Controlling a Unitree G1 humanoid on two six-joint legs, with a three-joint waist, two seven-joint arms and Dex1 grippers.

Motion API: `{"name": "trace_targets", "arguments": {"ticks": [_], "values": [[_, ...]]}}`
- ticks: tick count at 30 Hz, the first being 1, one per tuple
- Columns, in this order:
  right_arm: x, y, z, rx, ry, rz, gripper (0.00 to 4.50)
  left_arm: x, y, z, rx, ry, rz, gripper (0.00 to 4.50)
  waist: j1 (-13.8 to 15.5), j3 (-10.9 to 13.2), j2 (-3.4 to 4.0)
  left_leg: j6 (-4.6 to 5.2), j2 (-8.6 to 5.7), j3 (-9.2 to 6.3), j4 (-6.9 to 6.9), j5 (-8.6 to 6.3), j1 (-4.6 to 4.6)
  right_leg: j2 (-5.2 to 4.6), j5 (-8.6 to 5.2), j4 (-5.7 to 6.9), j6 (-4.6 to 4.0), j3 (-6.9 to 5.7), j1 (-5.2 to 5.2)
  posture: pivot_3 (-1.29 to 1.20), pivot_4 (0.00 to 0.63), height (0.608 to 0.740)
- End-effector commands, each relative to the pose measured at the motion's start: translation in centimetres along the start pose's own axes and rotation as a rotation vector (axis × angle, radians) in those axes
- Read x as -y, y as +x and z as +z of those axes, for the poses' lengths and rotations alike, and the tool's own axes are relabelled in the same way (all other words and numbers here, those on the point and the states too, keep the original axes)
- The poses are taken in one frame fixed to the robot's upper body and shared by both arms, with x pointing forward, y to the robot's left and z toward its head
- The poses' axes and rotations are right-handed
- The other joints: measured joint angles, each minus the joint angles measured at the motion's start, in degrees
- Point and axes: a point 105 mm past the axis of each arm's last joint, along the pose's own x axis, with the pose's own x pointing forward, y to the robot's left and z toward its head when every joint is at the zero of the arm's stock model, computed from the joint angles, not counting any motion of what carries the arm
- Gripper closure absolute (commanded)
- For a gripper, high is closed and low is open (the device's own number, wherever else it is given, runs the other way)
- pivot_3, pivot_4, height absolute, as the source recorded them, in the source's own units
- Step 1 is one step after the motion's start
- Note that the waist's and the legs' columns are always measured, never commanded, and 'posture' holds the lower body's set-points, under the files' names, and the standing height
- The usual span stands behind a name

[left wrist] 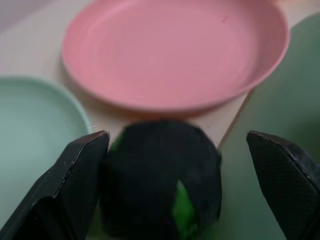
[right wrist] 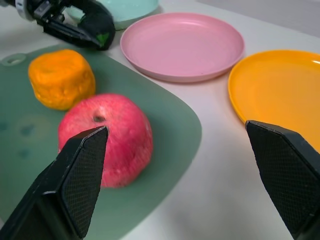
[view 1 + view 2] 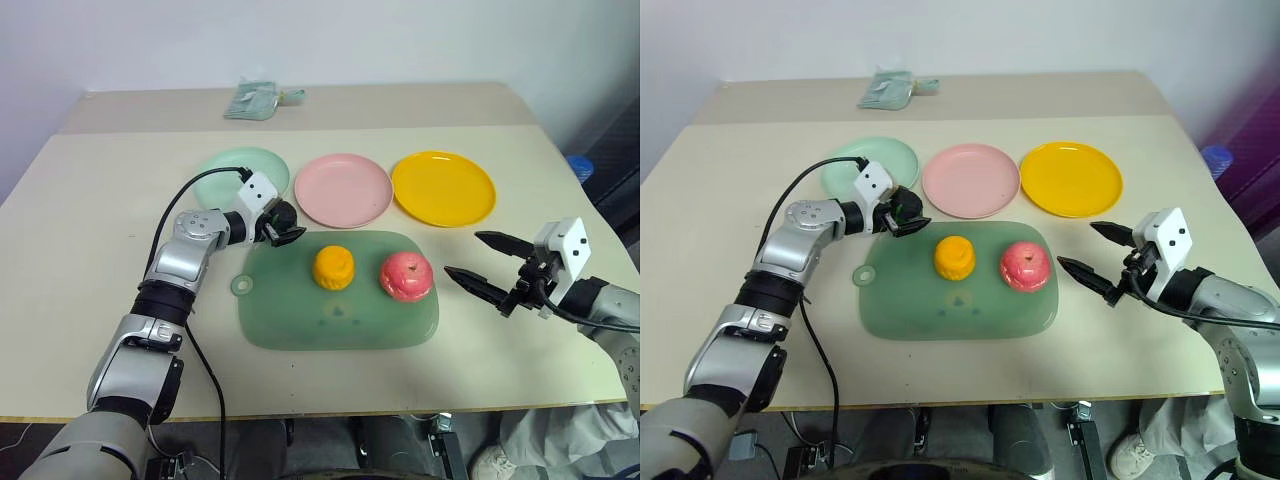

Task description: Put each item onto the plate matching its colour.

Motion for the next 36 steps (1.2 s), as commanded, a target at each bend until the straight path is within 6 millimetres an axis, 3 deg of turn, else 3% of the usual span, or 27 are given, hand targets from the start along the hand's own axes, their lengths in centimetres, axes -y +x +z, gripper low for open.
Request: {"name": "trace_targets", "arguments": {"ticks": [1, 4, 10, 14, 18, 21, 24, 27, 30, 33, 36], "values": [[-0.1, 0.1, 1.8, 0.038, -0.045, 0.003, 0.0, 0.0, 0.0, 0.5, 0.009, 0.001, -0.005, 0.9, -0.07, 0.0, 0.0, 0.0, 0.0, 0.0, 0.0, 0.0, 0.0, 0.0, 0.0, 0.0, 0.0, 0.0, 0.0, 0.0, 0.15, 0.74], [-0.1, 0.3, 2.1, 0.039, -0.048, 0.006, 0.0, 0.2, -0.1, 1.0, 0.045, -0.013, -0.009, 2.28, -0.09, 0.0, 0.0, 0.0, 0.01, 0.0, 0.0, 0.0, 0.01, 0.01, 0.0, 0.0, 0.0, 0.0, 0.0, 0.0, 0.15, 0.74], [-0.2, 0.6, 2.5, 0.043, -0.052, 0.01, 0.0, -1.4, -1.4, 4.4, 0.234, -0.144, 0.045, 2.28, -0.14, 0.0, -0.01, 0.0, 0.01, -0.01, 0.01, 0.0, -0.01, 0.0, 0.0, 0.01, 0.0, 0.0, -0.02, 0.0, 0.15, 0.74], [-0.2, 0.8, 2.6, 0.046, -0.052, 0.011, 0.0, -5.5, -3.2, 5.6, 0.296, -0.198, 0.249, 2.28, -0.24, 0.01, -0.02, 0.0, 0.04, -0.06, 0.0, 0.0, -0.01, 0.02, 0.0, 0.02, 0.0, 0.0, -0.04, 0.0, 0.15, 0.74], [-0.3, 1.1, 2.6, 0.052, -0.051, 0.016, 0.0, -9.5, -4.1, 3.5, 0.187, -0.231, 0.506, 2.28, -0.18, 0.01, -0.02, 0.0, 0.02, -0.06, 0.02, 0.0, 0.0, 0.01, 0.0, 0.03, 0.0, 0.0, -0.03, 0.0, 0.15, 0.74], [-0.4, 1.5, 3.0, 0.062, -0.057, 0.021, 0.0, -10.7, -4.2, 1.7, 0.133, -0.278, 0.589, 2.28, -0.25, 0.0, -0.02, 0.01, 0.0, -0.05, 0.01, 0.0, 0.01, 0.01, 0.0, 0.02, 0.0, 0.0, -0.04, 0.0, 0.15, 0.74], [-0.5, 1.7, 3.4, 0.073, -0.052, 0.027, 0.0, -11.1, -4.1, 1.4, 0.14, -0.306, 0.608, 1.39, -0.15, 0.03, -0.06, 0.01, 0.0, -0.05, 0.02, 0.0, -0.04, 0.01, 0.0, 0.02, 0.0, -0.01, -0.08, 0.0, 0.15, 0.74], [-1.5, 2.1, 4.4, 0.091, -0.006, 0.087, 0.0, -11.4, -4.6, 1.9, 0.197, -0.325, 0.618, 0.01, -0.12, 0.03, -0.07, 0.0, 0.0, -0.05, 0.03, 0.0, -0.07, -0.01, 0.0, 0.03, 0.0, -0.01, -0.1, 0.0, 0.15, 0.74], [-3.2, 2.9, 5.2, 0.097, -0.01, 0.156, 0.0, -11.9, -5.6, 2.6, 0.261, -0.314, 0.645, 0.01, -0.13, 0.03, -0.07, 0.0, 0.02, -0.08, 0.02, 0.0, -0.07, -0.01, 0.0, 0.04, 0.0, -0.01, -0.12, 0.0, 0.15, 0.74], [-5.6, 4.7, 5.7, 0.082, -0.049, 0.23, 0.0, -11.8, -8.2, 3.3, 0.351, -0.245, 0.661, 0.01, -0.66, 0.02, -0.06, -0.01, 0.06, -0.09, 0.01, 0.0, -0.07, -0.02, 0.0, 0.06, 0.0, 0.02, -0.17, 0.0, 0.15, 0.74], [-7.6, 6.3, 5.5, 0.063, -0.067, 0.285, 0.0, -9.4, -10.0, 3.9, 0.399, -0.131, 0.553, 0.01, -1.23, 0.02, -0.06, -0.02, 0.17, -0.05, -0.04, 0.01, -0.07, 0.0, 0.01, 0.12, -0.01, 0.08, -0.27, 0.0, 0.15, 0.74]]}}
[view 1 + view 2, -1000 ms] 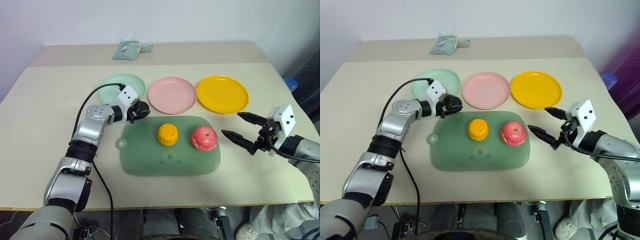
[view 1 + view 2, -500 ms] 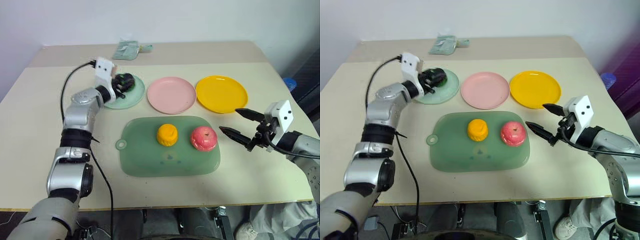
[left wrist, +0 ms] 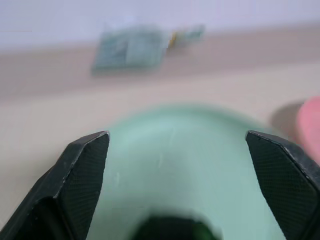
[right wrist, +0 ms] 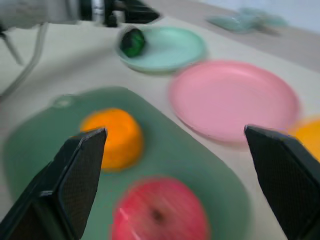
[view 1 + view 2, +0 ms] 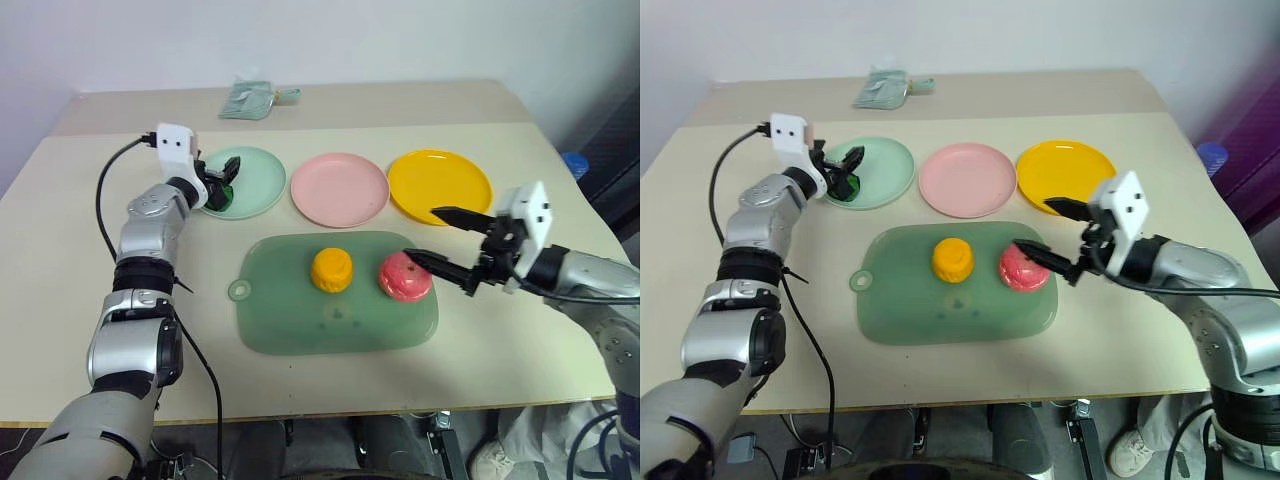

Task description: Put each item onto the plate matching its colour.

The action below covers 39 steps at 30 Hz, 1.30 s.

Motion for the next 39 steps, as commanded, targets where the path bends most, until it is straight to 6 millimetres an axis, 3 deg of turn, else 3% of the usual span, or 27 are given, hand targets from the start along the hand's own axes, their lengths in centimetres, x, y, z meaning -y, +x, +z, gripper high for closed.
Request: {"name": "trace_targets", "arguments": {"ticks": [1, 3, 7, 10, 12, 26, 29, 31, 32, 35, 38, 39], "values": [[-1.8, 2.2, 0.0, -0.014, -0.038, 0.046, 0.0, 1.4, -3.4, 2.7, 0.118, 0.088, -0.173, 0.01, -0.32, 0.0, 0.0, -0.01, 0.04, 0.01, -0.03, 0.01, -0.01, -0.01, 0.0, 0.0, 0.0, 0.01, -0.03, 0.0, 0.15, 0.74], [-2.1, 3.2, -0.5, -0.034, -0.044, 0.048, 0.0, 3.4, -5.8, 2.1, 0.089, 0.102, -0.323, 0.01, -0.33, 0.0, 0.0, -0.03, 0.1, 0.02, -0.03, 0.02, -0.02, -0.07, 0.0, 0.02, 0.0, 0.02, -0.05, 0.0, 0.15, 0.74], [-2.1, 5.0, -1.8, -0.098, -0.03, 0.032, 0.0, 6.9, -11.7, -1.4, -0.084, 0.163, -0.587, 0.01, -0.12, -0.03, -0.05, -0.05, 0.07, 0.01, 0.0, 0.03, -0.04, -0.15, 0.0, 0.01, 0.0, 0.0, -0.02, 0.0, 0.15, 0.74], [-1.6, 6.1, -2.8, -0.148, -0.009, 0.005, 0.0, 8.6, -15.4, -3.0, -0.17, 0.145, -0.699, 0.01, -0.34, -0.03, -0.05, -0.05, 0.1, 0.04, -0.02, 0.03, 0.0, -0.14, -0.01, 0.01, -0.02, 0.02, -0.01, 0.0, 0.15, 0.74], [-1.6, 6.6, -3.1, -0.166, -0.002, 0.001, 0.0, 9.1, -16.7, -3.5, -0.189, 0.139, -0.717, 0.01, -0.04, -0.03, -0.04, -0.04, 0.12, 0.02, -0.03, 0.02, -0.01, -0.12, -0.01, -0.01, -0.03, 0.0, -0.01, 0.0, 0.15, 0.74], [-2.5, 9.2, -4.6, -0.224, 0.07, 0.025, 0.0, 9.9, -17.0, -3.6, -0.19, 0.116, -0.688, 0.01, 0.46, -0.04, -0.05, 0.0, 0.1, 0.02, -0.04, 0.0, 0.0, -0.05, -0.01, -0.02, -0.04, -0.02, 0.0, 0.0, 0.15, 0.74], [-2.4, 9.3, -4.2, -0.207, 0.062, 0.017, 0.83, 10.0, -16.9, -3.7, -0.183, 0.109, -0.687, 0.0, 0.48, -0.03, -0.05, 0.0, 0.1, 0.03, -0.04, 0.0, 0.0, -0.05, -0.01, -0.02, -0.04, -0.02, 0.0, 0.0, 0.15, 0.74], [-2.3, 9.2, -3.1, -0.169, 0.038, 0.015, 1.62, 9.9, -16.9, -3.7, -0.175, 0.103, -0.683, 0.0, 0.48, -0.03, -0.05, 0.0, 0.1, 0.03, -0.03, 0.0, 0.0, -0.05, -0.01, -0.02, -0.04, -0.02, 0.0, 0.0, 0.15, 0.74], [-2.1, 9.0, -2.2, -0.138, 0.034, 0.018, 1.71, 9.9, -16.8, -3.8, -0.174, 0.102, -0.681, 0.0, 0.48, -0.03, -0.05, 0.0, 0.09, 0.03, -0.03, 0.0, 0.0, -0.05, -0.01, -0.02, -0.04, -0.02, 0.0, 0.0, 0.15, 0.74], [-0.9, 8.4, 0.0, -0.069, 0.051, -0.017, 1.71, 9.9, -16.8, -4.0, -0.174, 0.101, -0.682, 0.0, 0.47, -0.02, -0.03, 0.0, 0.1, 0.03, -0.03, 0.0, 0.0, -0.05, -0.01, -0.02, -0.04, -0.02, -0.01, 0.0, 0.15, 0.74], [2.9, 7.3, 1.3, -0.033, 0.077, -0.163, 1.71, 10.4, -16.7, -4.0, -0.169, 0.096, -0.693, 0.0, 0.46, -0.02, -0.03, 0.0, 0.1, 0.02, -0.04, 0.0, 0.0, -0.04, -0.01, -0.02, -0.04, -0.02, -0.01, 0.0, 0.15, 0.74], [4.9, 6.8, 1.2, -0.046, 0.081, -0.252, 1.71, 10.6, -16.7, -3.9, -0.163, 0.093, -0.699, 0.0, 0.46, -0.03, -0.03, 0.0, 0.1, 0.02, -0.04, 0.0, 0.0, -0.04, -0.01, -0.02, -0.04, -0.02, -0.01, 0.0, 0.15, 0.74]]}}
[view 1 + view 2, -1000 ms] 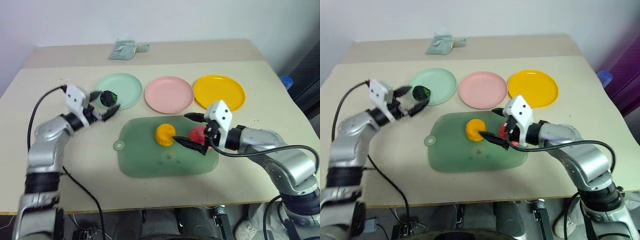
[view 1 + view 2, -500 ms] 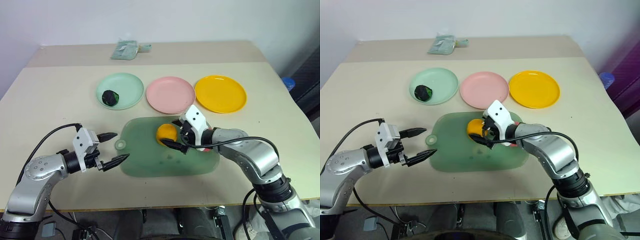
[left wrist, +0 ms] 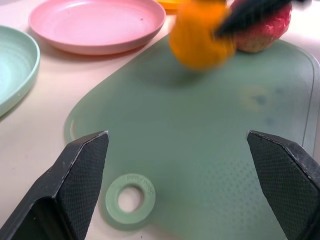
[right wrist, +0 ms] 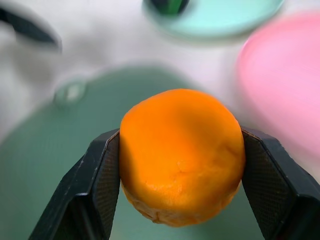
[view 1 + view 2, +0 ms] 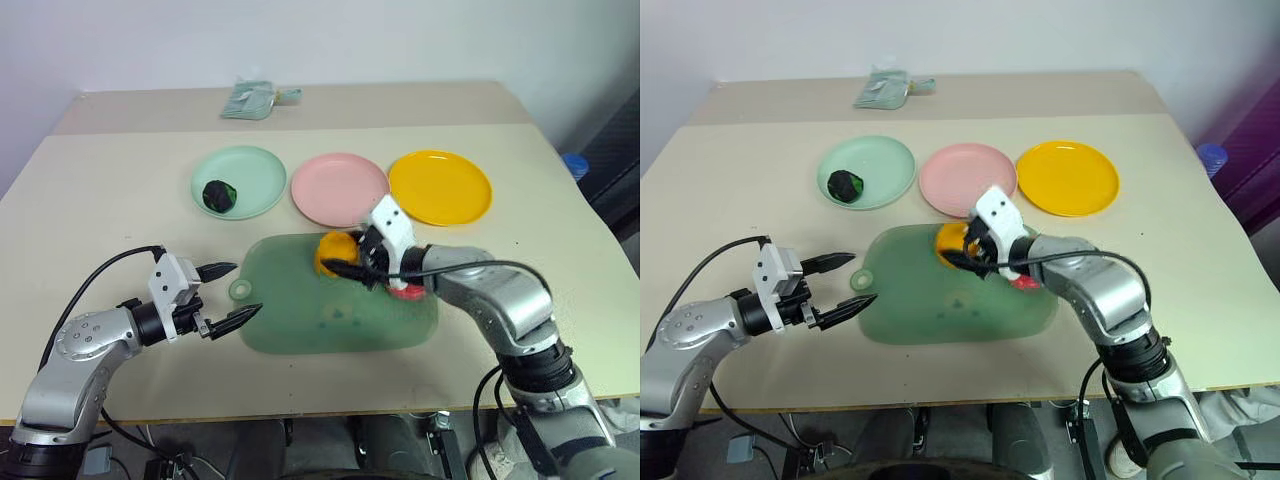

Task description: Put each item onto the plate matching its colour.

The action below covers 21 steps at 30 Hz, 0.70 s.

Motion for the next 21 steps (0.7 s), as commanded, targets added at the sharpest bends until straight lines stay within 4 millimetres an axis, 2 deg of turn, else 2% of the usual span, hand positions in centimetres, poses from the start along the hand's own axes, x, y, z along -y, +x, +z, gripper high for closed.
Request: {"name": "trace_targets", "arguments": {"ticks": [1, 3, 6, 9, 11, 13, 14, 15, 18, 21], "values": [[6.5, -1.7, 1.4, 0.028, 0.014, -0.276, 1.71, 0.6, 0.6, 1.0, 0.044, 0.02, -0.028, 0.0, 0.06, 0.0, -0.01, 0.0, 0.0, 0.01, 0.0, 0.0, 0.0, 0.0, 0.0, 0.0, 0.0, 0.0, 0.0, 0.0, 0.15, 0.74], [10.4, -2.7, 0.4, -0.017, 0.023, -0.444, 1.71, 1.0, 1.0, 1.4, 0.065, 0.012, -0.042, 0.0, 0.24, -0.01, -0.02, 0.0, -0.04, 0.02, 0.01, 0.0, 0.01, -0.02, 0.0, -0.01, 0.0, 0.0, 0.02, 0.0, 0.15, 0.74], [14.2, -2.9, -0.9, -0.052, 0.055, -0.554, 1.71, 1.6, 1.7, 1.6, 0.083, 0.004, -0.074, 0.0, 0.17, -0.01, -0.01, 0.01, -0.11, 0.05, -0.03, -0.01, -0.02, -0.06, 0.0, -0.08, 0.0, 0.0, 0.01, 0.0, 0.15, 0.74], [16.9, -2.6, -1.7, -0.05, 0.064, -0.644, 1.71, 2.0, 2.1, 1.6, 0.093, -0.003, -0.092, 0.0, -0.63, 0.03, 0.05, 0.02, -0.15, 0.23, -0.07, -0.01, -0.02, -0.01, 0.01, -0.07, 0.0, 0.08, -0.09, 0.0, 0.15, 0.74], [17.5, -2.3, -1.9, -0.046, 0.081, -0.652, 1.71, 2.1, 2.3, 1.4, 0.094, -0.006, -0.095, 0.0, -1.42, 0.04, 0.07, 0.01, -0.11, 0.29, -0.12, -0.01, -0.02, 0.04, 0.01, -0.05, -0.01, 0.13, -0.13, 0.0, 0.15, 0.74], [17.5, -2.2, -1.4, -0.021, 0.082, -0.626, 0.67, 2.2, 2.3, 1.3, 0.097, -0.008, -0.09, 0.0, -1.71, 0.05, 0.08, 0.02, -0.06, 0.29, -0.18, -0.01, -0.02, 0.06, 0.01, -0.04, -0.01, 0.19, -0.21, 0.0, 0.15, 0.74], [17.3, -2.4, -0.6, 0.009, 0.051, -0.617, 0.26, 2.1, 2.2, 1.1, 0.097, -0.01, -0.086, 0.0, -1.77, 0.05, 0.08, 0.02, -0.06, 0.29, -0.19, -0.01, -0.02, 0.05, 0.01, -0.04, -0.01, 0.2, -0.21, 0.0, 0.15, 0.74], [17.1, -2.7, 0.2, 0.04, 0.016, -0.604, 0.06, 2.1, 2.1, 0.9, 0.096, -0.012, -0.082, 0.0, -1.82, 0.06, 0.1, 0.03, -0.04, 0.29, -0.19, -0.02, -0.03, 0.05, 0.01, -0.05, -0.01, 0.21, -0.21, 0.0, 0.15, 0.74], [15.9, -3.7, 1.5, 0.096, -0.05, -0.53, 0.06, 2.1, 1.8, 0.4, 0.093, -0.017, -0.074, 0.0, -1.66, 0.05, 0.1, 0.03, 0.02, 0.29, -0.17, -0.01, -0.03, 0.02, 0.01, -0.04, -0.01, 0.23, -0.21, 0.0, 0.15, 0.74], [10.6, -5.9, 1.6, 0.136, -0.125, -0.207, 0.06, 1.9, 1.5, -0.7, 0.084, -0.024, -0.068, 0.0, -0.48, 0.04, 0.12, 0.07, 0.01, 0.1, -0.17, -0.04, -0.05, -0.01, 0.0, -0.13, 0.0, 0.09, -0.09, 0.0, 0.15, 0.74]]}}
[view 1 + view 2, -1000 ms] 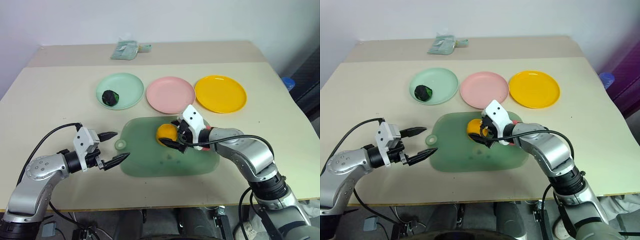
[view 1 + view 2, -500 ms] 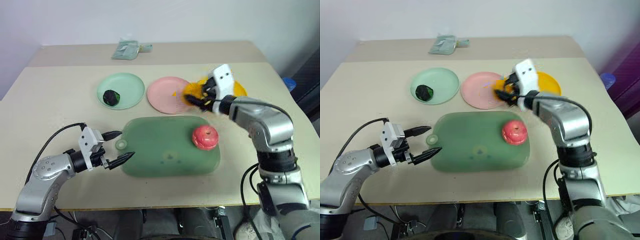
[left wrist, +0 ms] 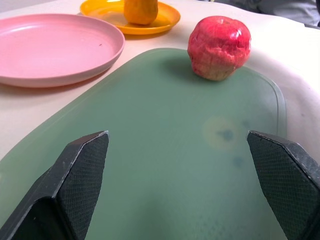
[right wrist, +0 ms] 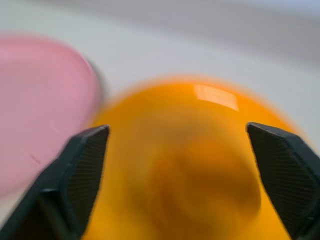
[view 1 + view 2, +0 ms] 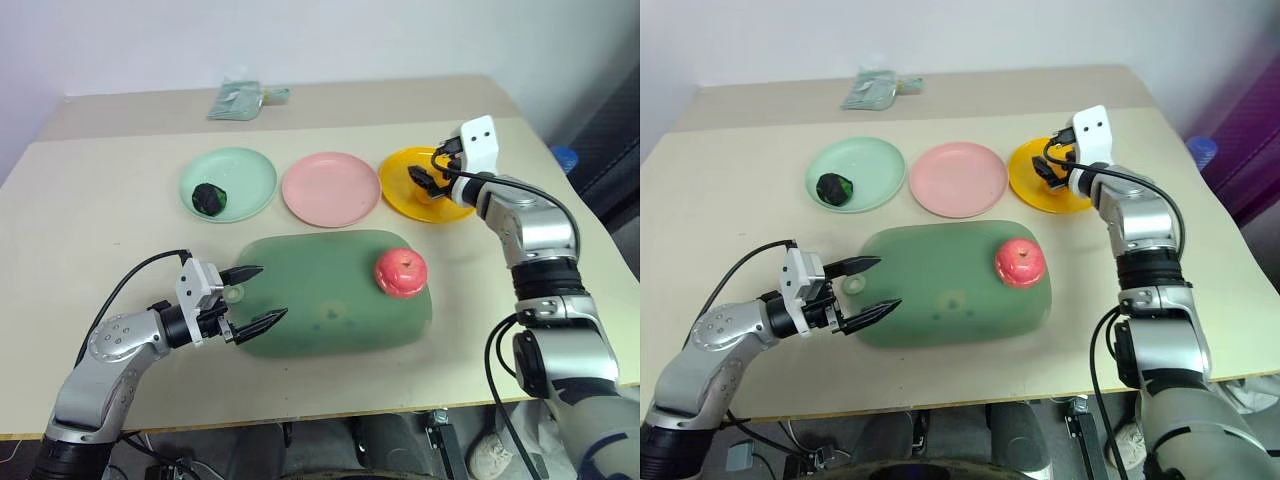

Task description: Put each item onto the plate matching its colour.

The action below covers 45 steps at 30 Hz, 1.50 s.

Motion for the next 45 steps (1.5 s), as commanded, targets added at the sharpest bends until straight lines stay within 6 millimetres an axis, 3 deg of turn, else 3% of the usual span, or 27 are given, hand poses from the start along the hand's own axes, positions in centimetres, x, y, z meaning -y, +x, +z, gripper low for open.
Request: {"name": "trace_targets", "arguments": {"ticks": [1, 3, 5, 9, 12, 16, 21, 25, 29, 33, 36, 38, 39, 43, 45], "values": [[-3.6, -4.1, 2.2, 0.105, -0.055, 0.3, 0.06, -0.2, -0.6, -0.7, 0.004, 0.011, 0.009, 0.0, 0.8, 0.01, 0.01, 0.07, 0.01, -0.02, 0.0, -0.04, 0.0, 0.01, 0.0, -0.06, 0.0, -0.03, 0.05, 0.0, 0.15, 0.74], [-5.8, -7.3, 0.1, 0.031, -0.086, 0.479, 0.06, -0.4, -0.7, -1.4, -0.001, 0.009, 0.003, 0.0, 1.2, 0.01, 0.01, 0.07, 0.0, -0.01, 0.04, -0.04, -0.03, -0.04, 0.0, -0.1, 0.0, -0.03, 0.06, 0.0, 0.15, 0.74], [-6.9, -9.0, -1.2, -0.027, -0.097, 0.558, 0.06, -0.5, -0.9, -1.8, -0.002, 0.011, 0.0, 0.0, 1.24, 0.01, 0.01, 0.08, -0.01, 0.0, 0.1, -0.04, 0.0, -0.05, 0.0, -0.09, 0.01, -0.04, 0.13, 0.0, 0.15, 0.74], [-7.9, -10.5, -3.9, -0.141, -0.075, 0.603, 0.06, -0.4, -1.1, -2.7, -0.001, 0.012, -0.019, 0.0, 0.59, 0.0, 0.02, 0.08, 0.0, 0.14, 0.16, -0.04, 0.45, 0.04, 0.0, -0.06, -0.01, 0.03, 0.51, 0.0, 0.15, 0.74], [-8.3, -10.3, -4.8, -0.162, -0.07, 0.598, 0.06, -0.3, -1.2, -3.1, -0.001, 0.014, -0.025, 0.0, 0.61, 0.0, 0.03, 0.08, -0.01, 0.15, 0.09, -0.04, 0.67, 0.12, -0.01, -0.06, -0.03, 0.05, 0.65, 0.0, 0.15, 0.74], [-8.6, -8.9, -5.6, -0.17, -0.075, 0.558, 0.06, -0.2, -1.2, -3.5, 0.0, 0.021, -0.026, 0.0, 0.82, 0.0, 0.02, 0.08, 0.0, 0.12, 0.09, -0.05, 0.63, 0.08, -0.01, -0.07, -0.02, 0.04, 0.64, 0.0, 0.15, 0.74], [-9.3, -8.4, -3.1, -0.061, -0.04, 0.573, 1.35, -0.4, -1.4, -3.1, -0.003, 0.03, -0.008, 0.0, 0.96, 0.0, 0.02, 0.08, 0.03, 0.08, 0.09, -0.05, 0.6, 0.04, -0.01, -0.07, -0.01, 0.04, 0.63, 0.0, 0.15, 0.74], [-9.4, -7.1, -0.7, 0.033, -0.01, 0.553, 1.35, -0.7, -1.6, -2.7, -0.007, 0.032, 0.023, 0.0, 0.83, 0.0, 0.01, 0.08, 0.04, 0.05, 0.09, -0.05, 0.59, 0.05, 0.0, -0.07, -0.01, 0.02, 0.62, 0.0, 0.15, 0.74], [-9.7, -1.1, 1.8, 0.093, 0.044, 0.412, 1.35, -1.3, -2.0, -1.4, -0.001, 0.035, 0.072, 0.0, -0.37, 0.03, 0.04, 0.08, 0.1, 0.06, 0.08, -0.04, 0.6, 0.09, 0.0, -0.02, -0.02, 0.03, 0.57, 0.0, 0.15, 0.74], [-9.0, 4.5, 1.1, -0.004, 0.112, 0.233, 1.35, -1.2, -1.7, 0.0, 0.01, 0.037, 0.095, 0.0, -0.63, 0.01, 0.02, 0.07, 0.08, 0.0, 0.04, -0.04, 0.39, 0.05, 0.0, 0.04, -0.04, 0.01, 0.35, 0.0, 0.15, 0.74], [-9.1, 6.7, 0.6, -0.03, 0.1, 0.201, 1.35, -1.0, -1.4, 0.8, 0.014, 0.037, 0.121, 0.0, -0.36, 0.0, 0.01, 0.02, -0.02, 0.01, 0.06, -0.01, -0.04, -0.08, 0.01, 0.04, -0.01, -0.01, -0.06, 0.0, 0.15, 0.74], [-9.2, 7.1, 0.9, -0.024, 0.091, 0.225, 0.37, -1.1, -1.4, 1.3, 0.02, 0.038, 0.151, 0.0, -0.36, 0.01, 0.02, 0.02, -0.06, 0.03, 0.06, -0.01, -0.11, -0.13, 0.01, 0.02, -0.01, -0.01, -0.12, 0.0, 0.15, 0.74], [-9.0, 7.0, 1.2, -0.004, 0.064, 0.232, 0.09, -1.2, -1.3, 1.7, 0.023, 0.043, 0.172, 0.0, -0.38, 0.01, 0.02, 0.02, -0.07, 0.04, 0.06, -0.01, -0.17, -0.15, 0.02, 0.01, -0.01, -0.01, -0.17, 0.0, 0.15, 0.74], [-7.3, 5.2, 2.3, 0.08, -0.023, 0.27, 0.03, -1.7, -1.7, 2.4, 0.024, 0.051, 0.261, 0.0, -0.58, 0.02, 0.04, 0.03, -0.06, 0.04, 0.06, -0.01, -0.18, -0.14, 0.02, 0.01, 0.0, -0.01, -0.19, 0.0, 0.15, 0.74], [-5.5, 2.6, 2.0, 0.113, -0.06, 0.303, 0.03, -3.1, -3.3, 2.6, 0.013, 0.058, 0.37, 0.0, -0.39, 0.01, 0.03, 0.03, -0.02, 0.01, 0.06, -0.01, -0.14, -0.07, 0.02, 0.04, -0.01, -0.03, -0.16, 0.0, 0.15, 0.74]]}}
